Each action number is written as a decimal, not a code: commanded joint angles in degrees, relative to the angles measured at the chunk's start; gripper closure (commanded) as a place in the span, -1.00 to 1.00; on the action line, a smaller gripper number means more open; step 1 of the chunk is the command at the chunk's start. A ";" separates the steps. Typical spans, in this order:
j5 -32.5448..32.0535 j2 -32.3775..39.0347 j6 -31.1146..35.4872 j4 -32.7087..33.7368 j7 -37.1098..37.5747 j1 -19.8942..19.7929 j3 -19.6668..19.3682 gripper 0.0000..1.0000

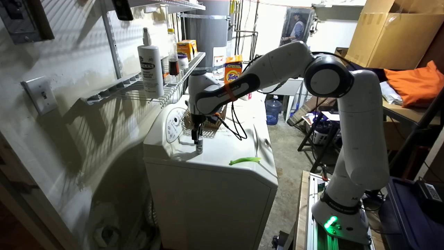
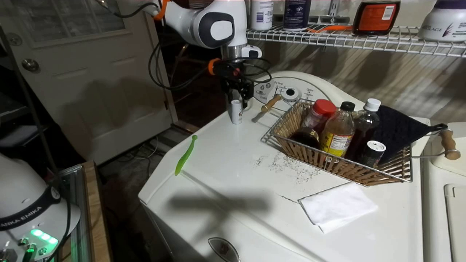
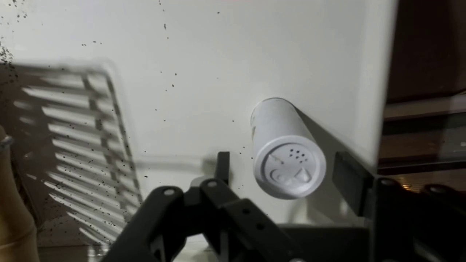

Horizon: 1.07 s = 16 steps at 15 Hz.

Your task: Put the black and white containers in the basket.

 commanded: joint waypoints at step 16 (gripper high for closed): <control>0.81 -4.84 -9.13 -0.69 -0.82 0.29 0.66 0.59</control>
